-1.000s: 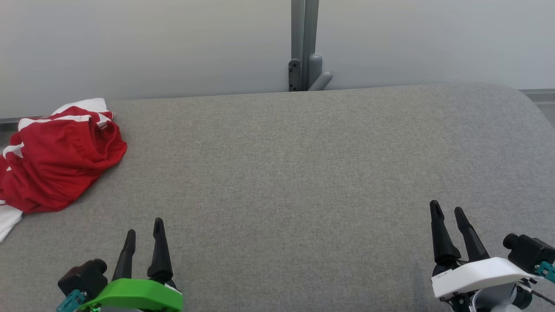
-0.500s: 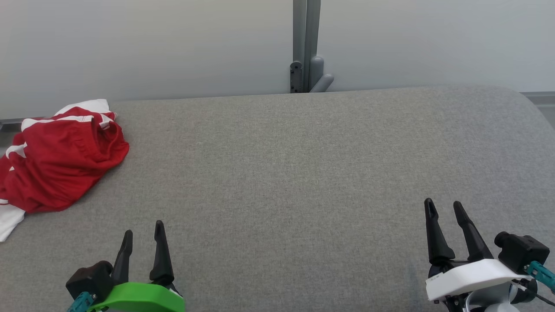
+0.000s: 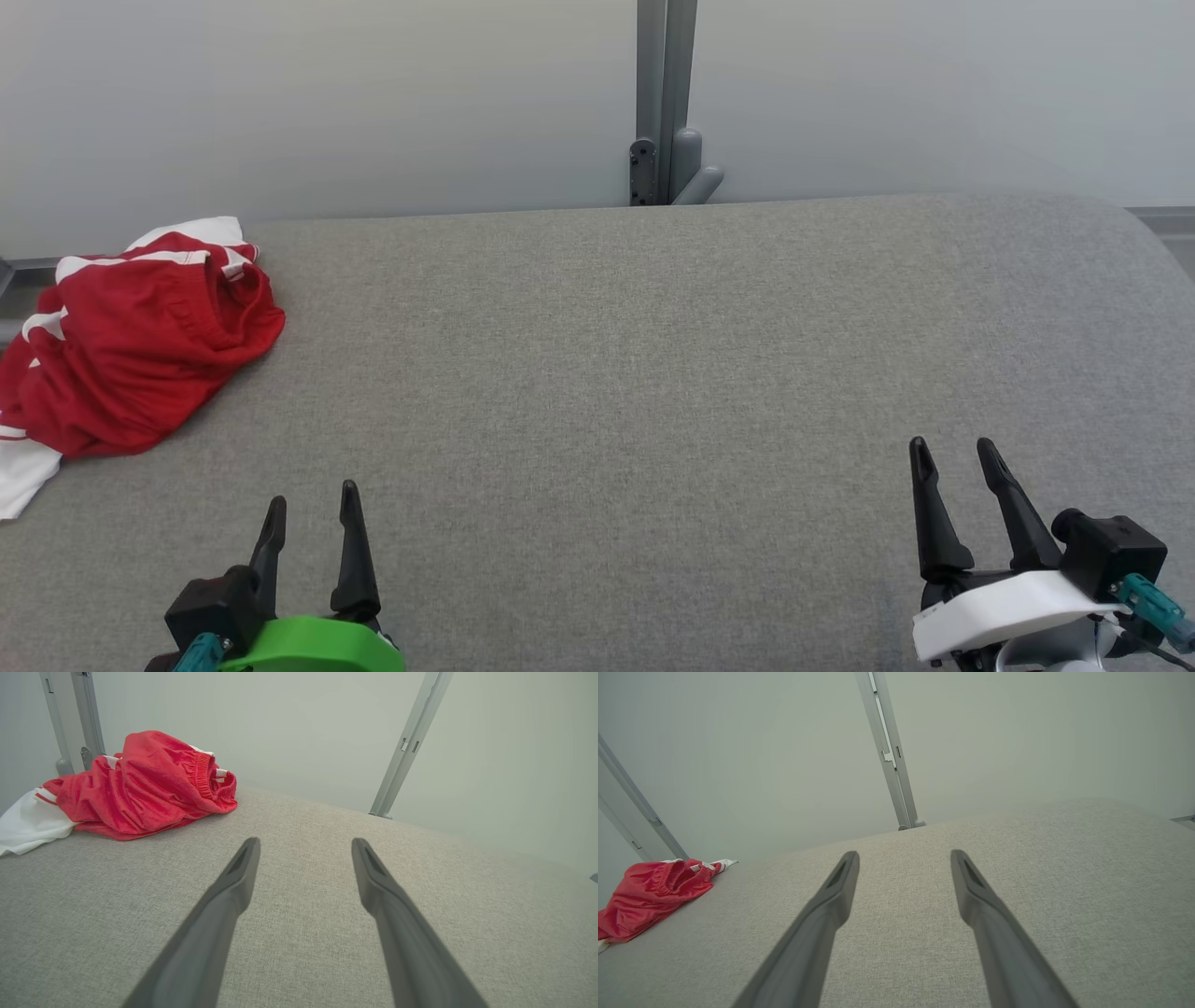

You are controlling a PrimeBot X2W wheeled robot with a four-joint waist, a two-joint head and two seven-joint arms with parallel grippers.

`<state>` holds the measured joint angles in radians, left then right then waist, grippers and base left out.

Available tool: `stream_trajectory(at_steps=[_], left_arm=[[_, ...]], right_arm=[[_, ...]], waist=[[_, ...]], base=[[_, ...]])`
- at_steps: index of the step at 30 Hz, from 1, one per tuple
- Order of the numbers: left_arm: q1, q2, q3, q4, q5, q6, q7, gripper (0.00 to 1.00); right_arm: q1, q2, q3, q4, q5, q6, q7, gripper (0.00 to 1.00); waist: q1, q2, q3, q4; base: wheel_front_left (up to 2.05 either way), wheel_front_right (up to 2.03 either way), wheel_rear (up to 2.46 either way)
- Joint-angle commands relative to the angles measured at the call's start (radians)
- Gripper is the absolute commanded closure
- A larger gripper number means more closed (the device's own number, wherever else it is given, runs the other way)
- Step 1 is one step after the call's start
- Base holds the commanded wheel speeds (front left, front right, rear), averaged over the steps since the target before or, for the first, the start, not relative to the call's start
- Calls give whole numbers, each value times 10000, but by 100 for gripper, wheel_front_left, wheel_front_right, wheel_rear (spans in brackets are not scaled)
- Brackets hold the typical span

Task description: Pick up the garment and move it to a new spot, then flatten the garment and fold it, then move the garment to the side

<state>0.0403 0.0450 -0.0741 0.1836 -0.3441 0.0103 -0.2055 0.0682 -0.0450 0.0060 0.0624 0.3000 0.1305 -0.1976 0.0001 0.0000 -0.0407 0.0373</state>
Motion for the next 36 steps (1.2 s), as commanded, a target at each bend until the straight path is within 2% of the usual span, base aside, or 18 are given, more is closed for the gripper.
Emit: stream_trajectory(at_steps=[1, 28, 36], left_arm=[[87, 70, -22, -6, 253, 67, -89, 0], [186, 82, -30, 403, 1939, 122, -569, 0], [214, 81, -44, 428, 1991, 130, -613, 0]], right_arm=[[57, -61, 4, -27, -211, 3, -110, 0], [180, -74, 171, 32, -2041, 4, -648, 0], [198, -74, 188, 52, -2186, 4, -686, 0]], waist=[[-1, 0, -6, 1], [-1, 0, -141, 108], [-1, 0, -156, 113]], base=[[0, 0, 0], [0, 0, 0], [0, 0, 0]])
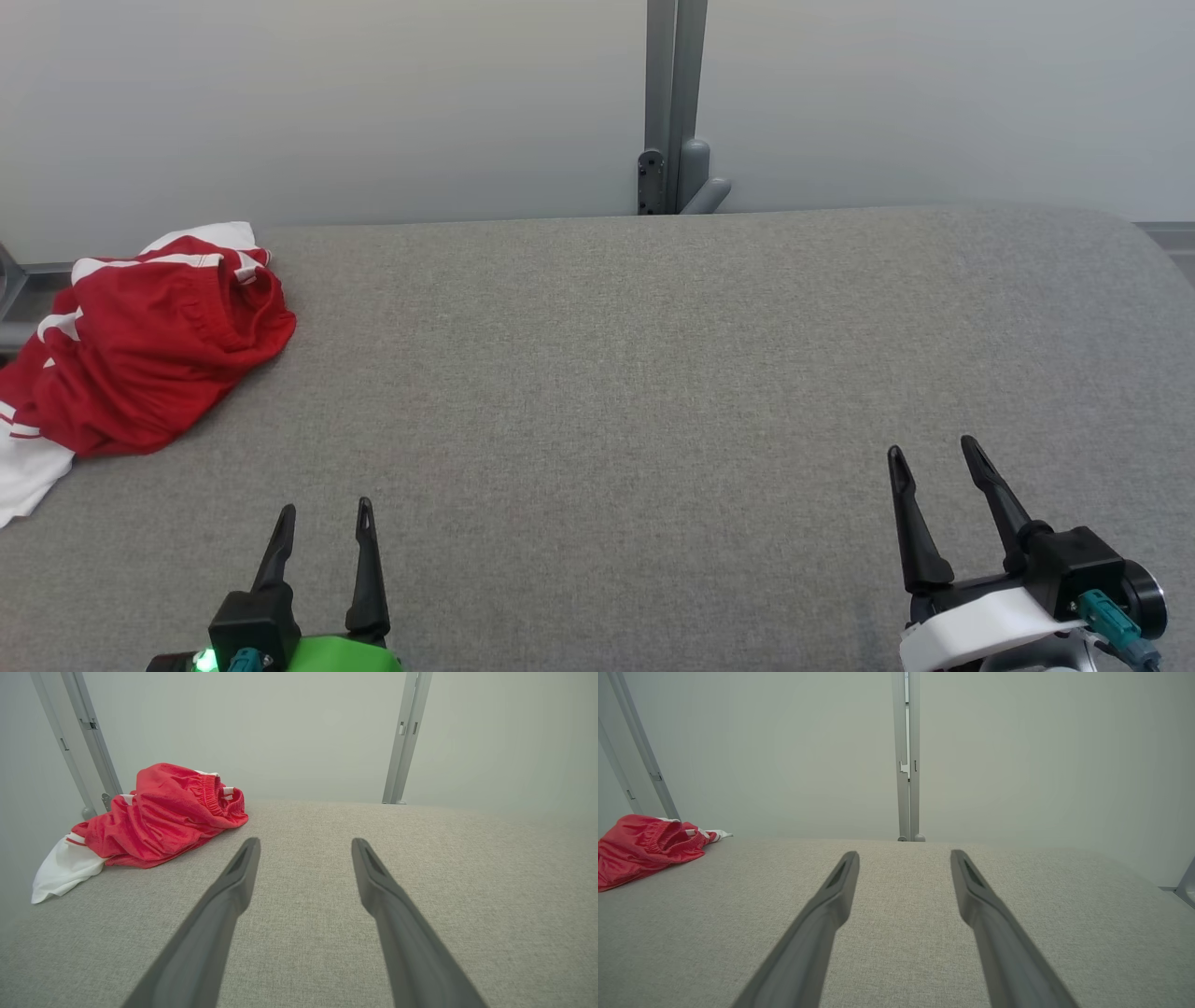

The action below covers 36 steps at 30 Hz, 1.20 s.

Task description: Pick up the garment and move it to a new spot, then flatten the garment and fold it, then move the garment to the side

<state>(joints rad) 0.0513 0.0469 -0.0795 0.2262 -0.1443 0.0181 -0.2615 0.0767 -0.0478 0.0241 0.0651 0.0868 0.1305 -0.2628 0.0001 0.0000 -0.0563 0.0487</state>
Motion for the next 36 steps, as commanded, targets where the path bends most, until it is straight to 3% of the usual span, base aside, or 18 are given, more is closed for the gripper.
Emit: stream_trajectory(at_steps=[1, 22, 27, 36], left_arm=[[106, 62, 8, 12, -15, 47, -53, 0], [-2, 62, -31, 85, 15, 61, -53, 0], [-163, 65, -6, 96, 154, 48, -53, 0], [-129, 123, 245, -18, 248, 62, -45, 0]], right_arm=[[113, -45, 10, 29, -49, 4, -34, 0], [164, -42, -19, -17, -30, 4, -34, 0], [188, -41, -36, -65, 10, 4, -34, 0], [114, -41, -9, -86, 97, 2, -34, 0]], waist=[[-1, 0, 0, -1], [-1, 0, 65, 237], [-1, 0, 129, 916], [-1, 0, 302, 2968]], base=[[0, 0, 0], [0, 0, 0], [0, 0, 0], [0, 0, 0]])
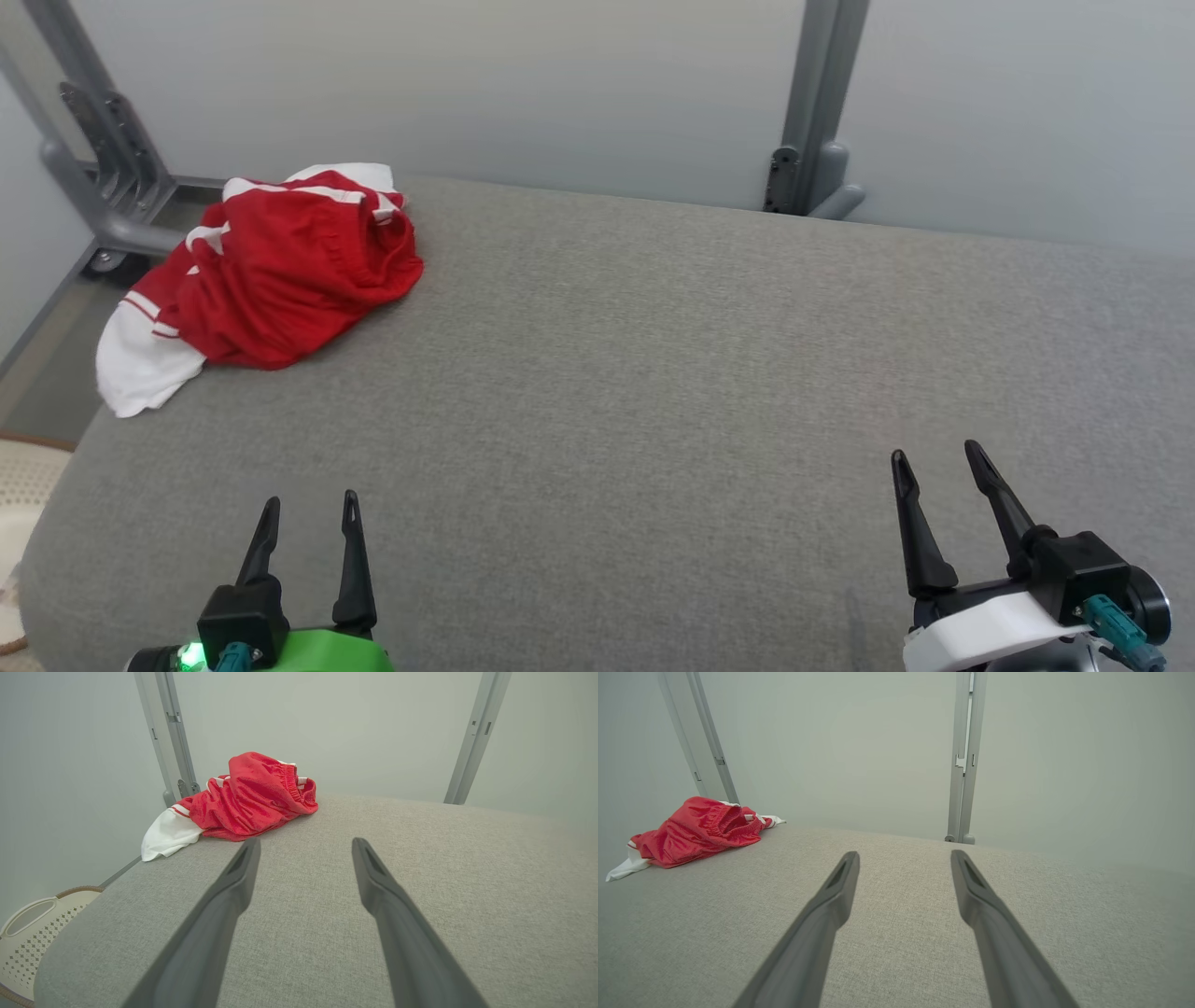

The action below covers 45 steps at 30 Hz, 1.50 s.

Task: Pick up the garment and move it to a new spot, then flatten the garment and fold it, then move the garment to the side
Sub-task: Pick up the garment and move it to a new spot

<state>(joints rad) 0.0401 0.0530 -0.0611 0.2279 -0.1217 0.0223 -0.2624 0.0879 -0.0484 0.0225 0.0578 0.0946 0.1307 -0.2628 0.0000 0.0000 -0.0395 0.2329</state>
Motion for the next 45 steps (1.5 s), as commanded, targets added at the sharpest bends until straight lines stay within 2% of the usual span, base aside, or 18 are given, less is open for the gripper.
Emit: stream_trajectory(at_steps=[1, 6, 10, 23, 29, 34, 40, 44, 45], left_arm=[[-17, 62, 61, -36, 22, 20, -36, 0], [92, 58, 174, -64, 35, 37, -36, 0], [210, 43, 252, -106, -21, 68, -36, 0], [275, 10, 303, -180, 44, 134, -36, 0], [-13, 4, 251, -517, -69, 49, -36, 0], [-834, 377, 432, -732, 84, -64, -34, 0], [-2831, 1271, 682, -685, 307, -331, 5, 0], [-4486, 2053, 785, -353, 351, -686, 384, 0], [-4486, 2053, 785, -353, 351, -686, 384, 0]], right_arm=[[3, -35, 7, -13, 18, 1, -34, 0], [-49, -35, 20, -12, 6, 1, -34, 0], [-148, -35, 143, 31, 6, 1, -34, 0], [-179, -37, 179, 104, 49, 1, -34, 0], [-83, -38, 136, -33, -93, 1, -34, 0], [-401, -38, 170, -243, -339, 1, -34, 0], [-887, -37, 166, -485, -751, 1, -34, 0], [-1281, -40, 231, -668, -916, -1, -34, 0], [-1281, -40, 231, -668, -916, -1, -34, 0]], waist=[[0, 0, 134, 1127], [0, 0, 168, 2187], [0, 0, 164, 2675], [0, 0, 200, 2675], [0, 0, 404, 2343], [0, 0, 1082, 1741], [0, 0, 2196, 753], [0, 0, 3016, 46], [0, 0, 3016, 46]], base=[[0, 0, 0], [0, 0, 0], [0, 0, 0], [0, 0, 0], [0, 0, 0], [0, 0, 0], [0, 0, 0], [0, 0, 0], [0, 0, 0]])
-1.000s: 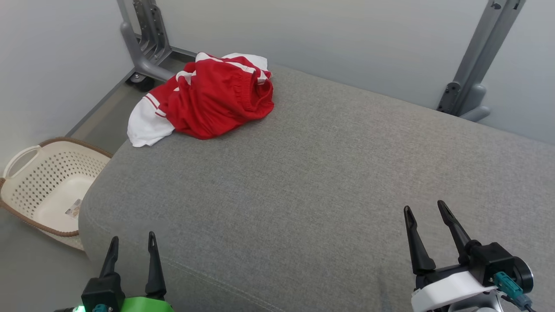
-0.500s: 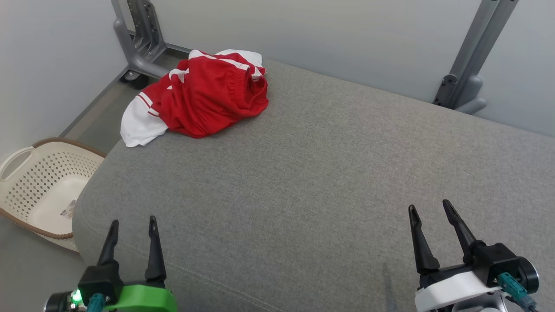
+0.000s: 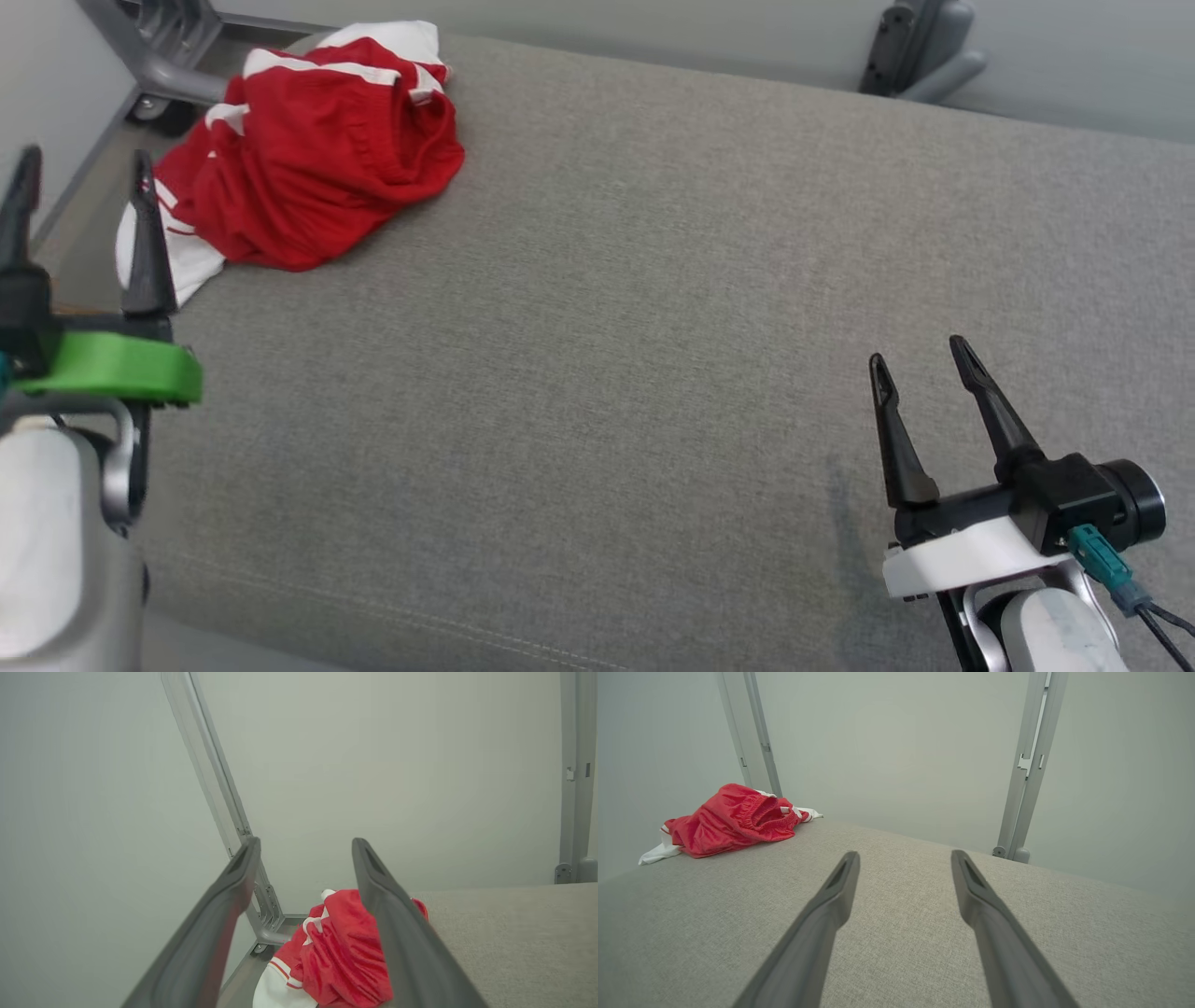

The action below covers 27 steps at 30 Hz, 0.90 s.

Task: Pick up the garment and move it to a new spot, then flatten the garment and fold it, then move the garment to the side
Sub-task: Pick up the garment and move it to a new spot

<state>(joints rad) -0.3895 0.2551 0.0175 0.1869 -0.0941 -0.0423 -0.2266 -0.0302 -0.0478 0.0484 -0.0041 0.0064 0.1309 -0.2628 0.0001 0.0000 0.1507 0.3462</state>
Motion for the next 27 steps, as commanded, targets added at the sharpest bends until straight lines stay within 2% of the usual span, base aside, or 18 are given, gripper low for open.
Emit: stream_trajectory(at_steps=[1, 5, 11, 19, 21, 27], left_arm=[[-581, 213, 39, 223, 34, -126, 189, 0], [-2147, 944, -9, 1133, 91, -389, 809, 0], [-3942, 1375, -129, 2934, -595, -724, 1838, 0], [-5121, 2033, -515, 4930, -1175, -864, 3204, 0], [-5333, 2245, -540, 5546, -1189, -840, 3494, 0], [-5562, 2669, -376, 6474, -1013, -96, 3439, 0]], right_arm=[[-201, -41, 5, -89, -68, -3, -34, 0], [-593, -43, 0, -192, -191, -3, -34, 0], [-892, -35, -231, -326, -303, -3, -34, 0], [-1062, -37, -245, -546, -339, -3, -34, 0], [-1069, -35, -226, -625, -363, -3, -34, 0], [-1124, -35, -276, -757, -405, -3, -34, 0]], waist=[[-1, 0, 1325, -1268], [-1, 0, 2069, -1898], [-1, 0, 2822, -2503], [-1, 0, 3408, -2937], [-1, 0, 3567, -3010], [-1, 0, 3810, -3076]], base=[[0, 0, 0], [0, 0, 0], [0, 0, 0], [0, 0, 0], [0, 0, 0], [0, 0, 0]])
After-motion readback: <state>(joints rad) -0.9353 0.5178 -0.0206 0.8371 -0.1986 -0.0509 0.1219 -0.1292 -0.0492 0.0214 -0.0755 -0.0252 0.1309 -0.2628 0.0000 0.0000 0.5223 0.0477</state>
